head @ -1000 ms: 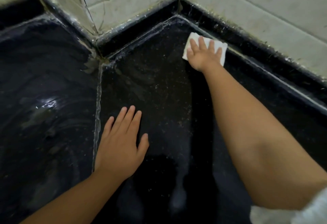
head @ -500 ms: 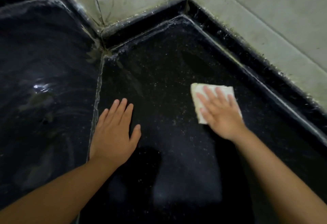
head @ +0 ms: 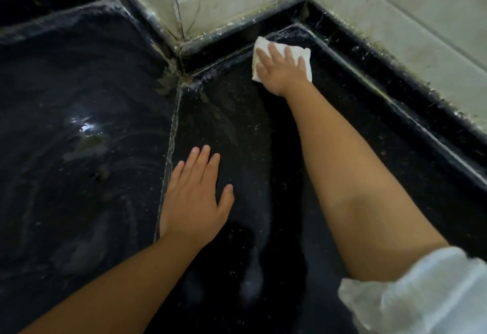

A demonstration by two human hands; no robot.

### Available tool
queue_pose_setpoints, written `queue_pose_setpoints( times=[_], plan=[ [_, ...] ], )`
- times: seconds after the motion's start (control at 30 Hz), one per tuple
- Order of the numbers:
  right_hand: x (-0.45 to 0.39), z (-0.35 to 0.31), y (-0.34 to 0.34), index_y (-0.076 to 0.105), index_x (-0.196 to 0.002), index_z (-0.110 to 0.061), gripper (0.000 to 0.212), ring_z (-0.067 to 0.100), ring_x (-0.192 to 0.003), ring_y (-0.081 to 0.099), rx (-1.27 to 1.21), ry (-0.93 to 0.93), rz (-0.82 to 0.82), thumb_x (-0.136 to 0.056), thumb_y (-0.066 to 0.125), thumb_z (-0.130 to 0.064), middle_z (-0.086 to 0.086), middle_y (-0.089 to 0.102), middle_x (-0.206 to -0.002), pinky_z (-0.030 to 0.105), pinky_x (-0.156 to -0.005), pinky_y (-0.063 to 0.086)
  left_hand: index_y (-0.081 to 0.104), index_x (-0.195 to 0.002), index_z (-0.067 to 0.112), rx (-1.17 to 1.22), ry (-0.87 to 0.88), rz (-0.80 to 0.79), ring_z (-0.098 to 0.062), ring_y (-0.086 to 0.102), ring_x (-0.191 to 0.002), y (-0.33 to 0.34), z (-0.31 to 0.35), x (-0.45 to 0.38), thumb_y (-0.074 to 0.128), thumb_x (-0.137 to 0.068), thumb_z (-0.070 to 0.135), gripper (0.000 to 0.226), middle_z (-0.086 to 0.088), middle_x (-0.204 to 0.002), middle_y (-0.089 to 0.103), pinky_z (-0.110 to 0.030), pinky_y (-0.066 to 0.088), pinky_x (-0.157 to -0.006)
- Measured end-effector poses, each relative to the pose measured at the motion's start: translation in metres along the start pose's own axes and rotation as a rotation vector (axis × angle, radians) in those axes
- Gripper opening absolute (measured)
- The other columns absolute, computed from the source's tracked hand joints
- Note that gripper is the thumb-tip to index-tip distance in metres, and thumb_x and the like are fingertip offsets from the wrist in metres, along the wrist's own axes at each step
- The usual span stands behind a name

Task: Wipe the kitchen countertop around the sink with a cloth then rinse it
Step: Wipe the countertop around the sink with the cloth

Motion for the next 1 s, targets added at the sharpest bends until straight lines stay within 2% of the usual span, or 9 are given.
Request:
queue_pose_setpoints(
  times=[0.17, 0.23, 0.33, 0.47, 0.57, 0.63, 0.73, 0.87, 1.0],
  plan=[
    [0.066, -0.011, 0.02, 0.004, -0.147, -0.033, 0.049, 0.023, -0.145, -0.008, 0.145, -0.292, -0.037, -0.101, 0.017, -0.036, -0.008, -0.007, -0.157, 0.044, -0.115, -0.003, 0.035, -0.138, 0.005, -0.01, 0.004, -0.016, -0.01, 0.008, -0.131, -0.001, 0.0, 0.001, 0.011, -0.082, 0.048, 0.074, -0.011, -0.148, 0.028, -0.021, -0.007, -0.106],
    [0.092, 0.01, 0.027, 0.005, -0.147, -0.034, 0.049, 0.02, -0.145, -0.008, 0.146, -0.312, -0.054, -0.1, 0.019, -0.037, -0.01, -0.006, -0.157, 0.041, -0.115, -0.005, 0.036, -0.137, 0.004, -0.013, 0.004, -0.03, -0.012, 0.011, -0.131, -0.004, 0.002, 0.002, 0.013, -0.083, 0.047, 0.073, -0.012, -0.146, 0.031, -0.023, -0.005, -0.106],
    [0.085, 0.052, 0.014, 0.004, -0.147, -0.033, 0.049, 0.021, -0.145, -0.007, 0.104, -0.08, -0.015, -0.101, 0.018, -0.038, -0.007, -0.006, -0.157, 0.042, -0.115, -0.003, 0.031, -0.14, 0.006, -0.017, -0.008, -0.051, -0.012, 0.007, -0.133, -0.005, 0.003, 0.001, 0.008, -0.081, 0.048, 0.075, -0.011, -0.149, 0.025, -0.023, -0.01, -0.106],
    [0.035, 0.064, -0.002, 0.005, -0.148, -0.028, 0.05, 0.025, -0.145, -0.007, -0.003, 0.166, 0.03, -0.1, 0.015, -0.04, -0.004, -0.006, -0.158, 0.045, -0.115, -0.003, 0.05, -0.127, 0.0, -0.105, -0.026, -0.091, -0.031, 0.043, -0.127, -0.002, 0.001, 0.0, 0.027, -0.084, 0.039, 0.062, -0.019, -0.135, 0.047, -0.035, 0.012, -0.104],
    [0.0, 0.051, -0.012, 0.002, -0.148, -0.028, 0.051, 0.027, -0.144, -0.01, -0.045, 0.215, 0.045, -0.1, 0.012, -0.04, -0.003, -0.009, -0.158, 0.047, -0.115, -0.005, 0.053, -0.124, -0.001, -0.095, -0.024, -0.068, -0.031, 0.046, -0.124, 0.0, 0.002, -0.001, 0.031, -0.084, 0.038, 0.06, -0.019, -0.132, 0.051, -0.036, 0.016, -0.103],
    [-0.01, 0.036, -0.014, 0.0, -0.148, -0.027, 0.051, 0.028, -0.144, -0.01, -0.009, 0.136, 0.022, -0.101, 0.011, -0.039, -0.003, -0.01, -0.157, 0.047, -0.115, -0.005, 0.039, -0.136, 0.004, -0.044, -0.06, -0.082, -0.019, 0.023, -0.136, -0.003, 0.004, 0.0, 0.017, -0.084, 0.044, 0.069, -0.013, -0.145, 0.034, -0.031, 0.004, -0.11],
    [-0.003, 0.011, -0.007, 0.001, -0.148, -0.029, 0.05, 0.028, -0.144, -0.009, 0.078, -0.06, 0.002, -0.101, 0.013, -0.038, -0.004, -0.008, -0.157, 0.047, -0.115, -0.004, 0.01, -0.146, 0.011, -0.057, -0.074, -0.061, -0.008, -0.01, -0.136, -0.005, 0.003, 0.0, -0.006, -0.079, 0.047, 0.077, -0.004, -0.155, 0.004, -0.025, -0.015, -0.107],
    [0.034, -0.03, 0.013, 0.001, -0.148, -0.03, 0.049, 0.028, -0.144, -0.007, 0.218, -0.296, -0.021, -0.101, 0.016, -0.033, -0.004, -0.007, -0.158, 0.048, -0.114, 0.0, -0.002, -0.146, 0.011, -0.09, -0.115, -0.118, -0.014, -0.012, -0.141, -0.009, 0.006, -0.001, 0.013, -0.098, 0.035, 0.056, -0.003, -0.155, -0.008, -0.026, -0.014, -0.11],
    [0.088, -0.065, 0.035, 0.003, -0.148, -0.031, 0.049, 0.026, -0.144, -0.009, 0.251, -0.559, -0.088, -0.101, 0.017, -0.034, -0.006, -0.007, -0.157, 0.045, -0.115, -0.003, 0.005, -0.146, 0.006, -0.074, -0.16, -0.113, -0.017, -0.006, -0.142, -0.014, 0.011, 0.0, 0.023, -0.098, 0.027, 0.055, -0.006, -0.156, 0.0, -0.027, -0.01, -0.112]
  ],
)
Point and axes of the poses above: each hand's wrist, its own x-axis away from the middle knuckle, its own y-axis out of the palm, z = x × y, the point moved 1 cm from there along -x, towards the middle knuckle
